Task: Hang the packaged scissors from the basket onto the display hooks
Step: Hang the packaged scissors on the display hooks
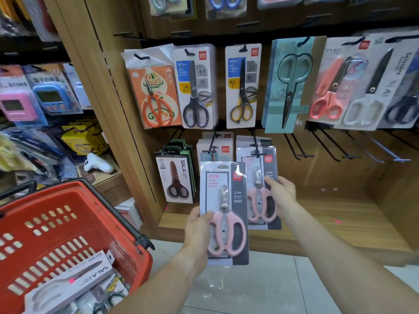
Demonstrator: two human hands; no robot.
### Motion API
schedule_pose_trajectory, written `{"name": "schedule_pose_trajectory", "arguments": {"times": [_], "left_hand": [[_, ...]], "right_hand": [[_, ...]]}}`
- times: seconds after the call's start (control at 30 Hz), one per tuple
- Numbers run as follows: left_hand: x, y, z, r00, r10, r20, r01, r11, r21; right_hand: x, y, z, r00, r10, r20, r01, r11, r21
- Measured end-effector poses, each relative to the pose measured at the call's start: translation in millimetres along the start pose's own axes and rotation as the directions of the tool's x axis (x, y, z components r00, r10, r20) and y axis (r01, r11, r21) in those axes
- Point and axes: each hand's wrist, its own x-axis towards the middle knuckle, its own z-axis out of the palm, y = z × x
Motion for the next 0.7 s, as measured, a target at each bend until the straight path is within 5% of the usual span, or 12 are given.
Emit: {"name": "schedule_pose_trajectory", "arguments": {"times": [0.23, 0.37, 0.53, 0.7], "left_hand": [[4.7, -3.2, 9.8, 0.999, 0.037, 0.032, -0.036, 0.999, -0.02], [4.0, -10.8, 16.7, 0.996, 0.02, 0.091, -0.024, 0.999, 0.048], [7.1, -23.8, 28.0, 0.994, -0.023, 0.108, 0.015, 0.997, 0.08], [11.7, -29.1, 47.8, 0.992, 0.027, 0.125, -0.04, 0.993, 0.108]], "right_hand": [[43.9, 4.6, 11.3, 0.999, 0.042, -0.022, -0.043, 0.999, -0.015], [9.5, 16.2, -3.2, 0.98, -0.133, -0.15, 0.116, 0.986, -0.119], [-70.9, 26.8, -16.7, 0.974, -0.04, 0.225, 0.02, 0.996, 0.092], [-61.5, 34.6, -12.2, 0.98, -0.101, 0.17, 0.073, 0.984, 0.163]]}}
